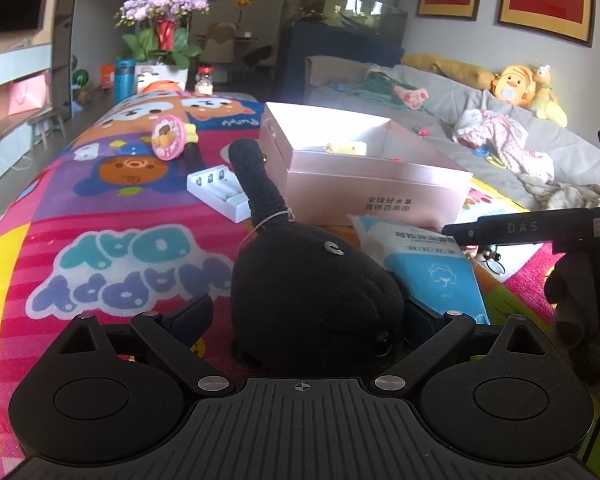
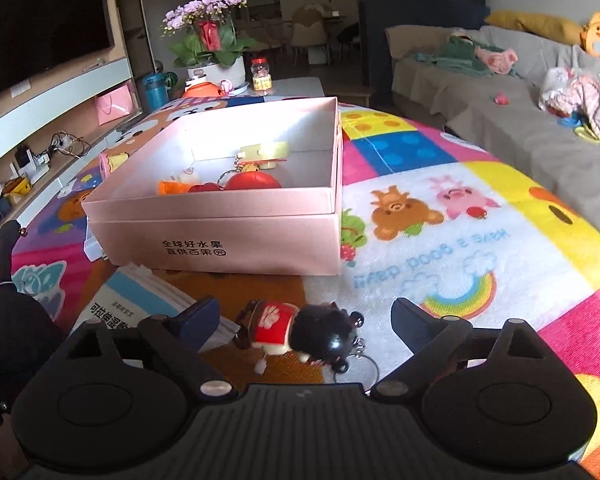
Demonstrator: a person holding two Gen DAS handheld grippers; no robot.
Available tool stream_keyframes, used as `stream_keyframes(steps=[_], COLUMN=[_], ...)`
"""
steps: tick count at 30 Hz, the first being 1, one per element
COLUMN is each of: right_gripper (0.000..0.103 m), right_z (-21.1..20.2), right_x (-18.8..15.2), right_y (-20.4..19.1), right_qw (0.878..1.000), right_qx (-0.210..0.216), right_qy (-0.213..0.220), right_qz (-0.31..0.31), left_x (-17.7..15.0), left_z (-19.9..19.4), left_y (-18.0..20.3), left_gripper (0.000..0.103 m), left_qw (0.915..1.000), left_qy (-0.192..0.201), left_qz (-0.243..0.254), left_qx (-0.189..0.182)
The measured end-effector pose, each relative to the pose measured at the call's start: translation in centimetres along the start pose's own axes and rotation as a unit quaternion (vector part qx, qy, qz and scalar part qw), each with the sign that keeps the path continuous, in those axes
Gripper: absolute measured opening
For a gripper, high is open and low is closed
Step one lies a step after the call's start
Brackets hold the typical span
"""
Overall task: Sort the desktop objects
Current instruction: 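Lift the black plush with the left gripper while the right grasps the black-and-red keychain, then drop the plush into the pink box with the left gripper while the right drops the keychain in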
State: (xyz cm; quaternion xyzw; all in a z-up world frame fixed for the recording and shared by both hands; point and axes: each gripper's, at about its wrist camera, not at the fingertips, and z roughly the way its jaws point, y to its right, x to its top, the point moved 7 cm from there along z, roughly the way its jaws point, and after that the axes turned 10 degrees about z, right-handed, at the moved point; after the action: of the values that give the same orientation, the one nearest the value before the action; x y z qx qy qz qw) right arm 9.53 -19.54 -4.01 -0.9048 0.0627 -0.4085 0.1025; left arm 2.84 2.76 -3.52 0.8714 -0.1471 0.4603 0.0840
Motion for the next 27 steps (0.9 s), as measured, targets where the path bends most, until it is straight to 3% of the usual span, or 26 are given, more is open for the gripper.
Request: stream_keyframes(steps=[2,4,5,8,12,19,22,27], right_gripper=[0.093,0.085,0.077,0.071,0.072,0.07,0.07,0.07], right_z=[-0.2,-0.6,-0.8,-1.0,0.2,-1.4,-2.7,-5.6], right_x=[-0.2,-0.4,-0.4,-0.3,-0.5,-0.4,-0.4,-1.3], right_y=[-0.1,-0.2,-0.3,-0.3,0.2,-0.2,0.1,0.7], right_qw=[1.0,1.0,1.0,1.0,1.0,1.0,0.999,0.997], right_qx=[-0.003,0.01,0.019,0.015,0.013,0.018,0.018,0.022], right_qy=[0.004,0.001,-0.002,-0.003,-0.022,-0.001,0.004,-0.003], right_qz=[-0.007,-0.013,-0.015,-0.022,-0.012,-0.024,-0.035,-0.075], left_x=[0.0,0.0,0.0,0.1,0.3,0.6,0.7,0.4], left_z=[0.0,0.0,0.0,0.2,0.7,1.3,1.2,-0.2], left_y=[-0.1,-0.1,0.0,0.4,0.8,1.2,1.6,2.7], left_gripper=[0.1,0.1,0.1,0.1,0.1,0.1,0.087,0.084], left_qw=[1.0,1.0,1.0,0.9999,0.9995,0.998,0.9965,0.9931], left_qy=[0.0,0.0,0.0,-0.006,-0.017,-0.026,-0.022,-0.02], left_qz=[-0.002,-0.001,0.001,0.011,0.028,0.052,0.073,0.111], left_qx=[-0.001,-0.003,-0.004,-0.003,0.004,0.027,0.034,0.031])
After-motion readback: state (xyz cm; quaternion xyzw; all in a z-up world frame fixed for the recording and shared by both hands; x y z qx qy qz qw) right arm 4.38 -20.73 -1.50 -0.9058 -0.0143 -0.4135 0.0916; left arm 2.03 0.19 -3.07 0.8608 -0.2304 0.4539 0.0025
